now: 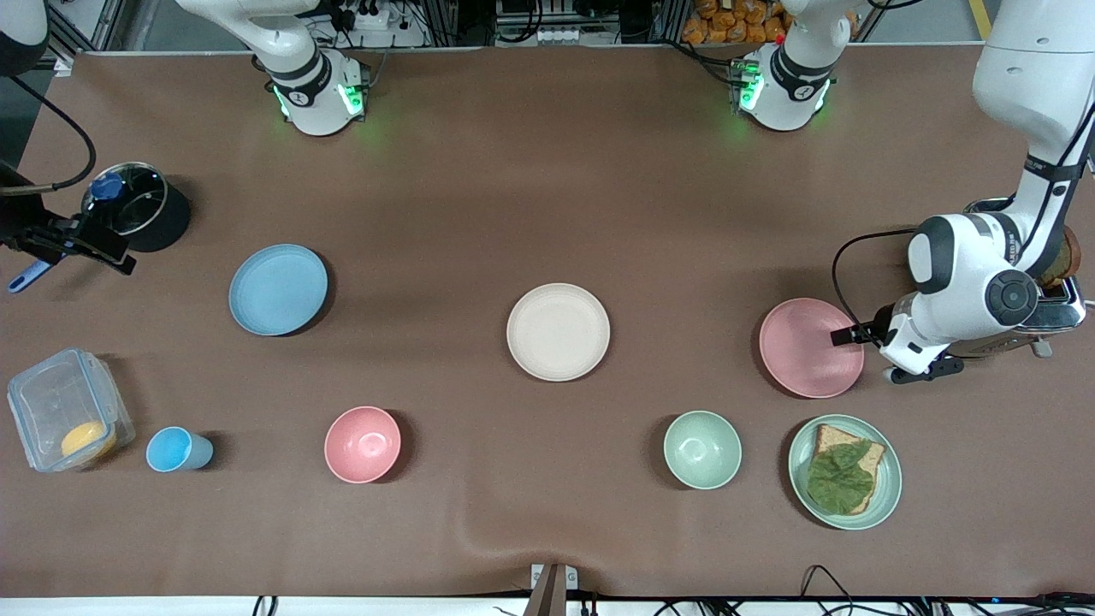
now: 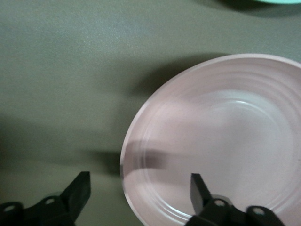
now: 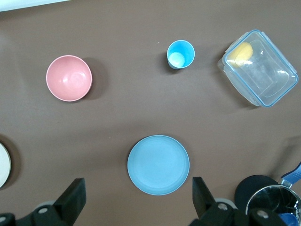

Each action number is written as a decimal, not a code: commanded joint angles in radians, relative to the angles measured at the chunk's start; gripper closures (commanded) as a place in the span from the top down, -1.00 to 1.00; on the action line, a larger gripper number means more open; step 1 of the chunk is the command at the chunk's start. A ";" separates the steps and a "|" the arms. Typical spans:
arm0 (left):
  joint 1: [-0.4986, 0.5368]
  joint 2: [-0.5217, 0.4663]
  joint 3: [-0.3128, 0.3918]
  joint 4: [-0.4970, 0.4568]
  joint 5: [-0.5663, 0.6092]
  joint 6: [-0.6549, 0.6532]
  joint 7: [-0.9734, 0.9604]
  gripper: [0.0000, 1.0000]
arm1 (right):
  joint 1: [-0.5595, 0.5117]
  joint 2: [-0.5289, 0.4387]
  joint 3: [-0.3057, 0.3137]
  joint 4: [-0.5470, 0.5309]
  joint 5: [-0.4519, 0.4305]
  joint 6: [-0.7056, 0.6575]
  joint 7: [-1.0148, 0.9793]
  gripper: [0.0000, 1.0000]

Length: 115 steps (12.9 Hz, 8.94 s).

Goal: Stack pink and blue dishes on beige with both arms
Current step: 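Reach the left gripper to the pink plate rim and grasp it, then carry the pink plate onto the beige plate with the left gripper, then grasp the blue plate with the right gripper while the left gripper holds, then lift the blue plate with the right gripper while the left gripper releases, then lower the blue plate onto pink with the right gripper while the left gripper withdraws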

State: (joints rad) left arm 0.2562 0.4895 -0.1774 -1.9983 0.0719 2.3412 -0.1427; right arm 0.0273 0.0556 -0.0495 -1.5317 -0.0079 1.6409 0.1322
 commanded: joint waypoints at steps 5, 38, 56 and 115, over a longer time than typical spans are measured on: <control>0.032 0.015 -0.002 0.003 0.042 0.015 0.006 0.77 | 0.014 -0.002 -0.004 0.002 0.014 -0.007 -0.006 1.00; -0.291 0.119 -0.381 0.299 -0.018 -0.158 -0.512 -1.00 | -0.177 0.070 -0.009 -0.388 0.022 0.241 -0.421 1.00; -0.499 0.221 -0.252 0.355 -0.020 -0.043 -0.587 -1.00 | -0.225 0.378 0.014 -0.633 0.121 0.740 -0.660 1.00; -0.152 -0.345 -0.235 0.426 0.155 -0.548 -0.207 1.00 | 0.480 0.691 0.030 0.021 0.686 0.407 0.175 -1.00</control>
State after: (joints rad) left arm 0.1003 0.1634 -0.4119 -1.5864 0.2204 1.8259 -0.3731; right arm 0.4856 0.7204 -0.0081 -1.5532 0.6477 2.0441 0.2999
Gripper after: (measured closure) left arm 0.000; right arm 0.956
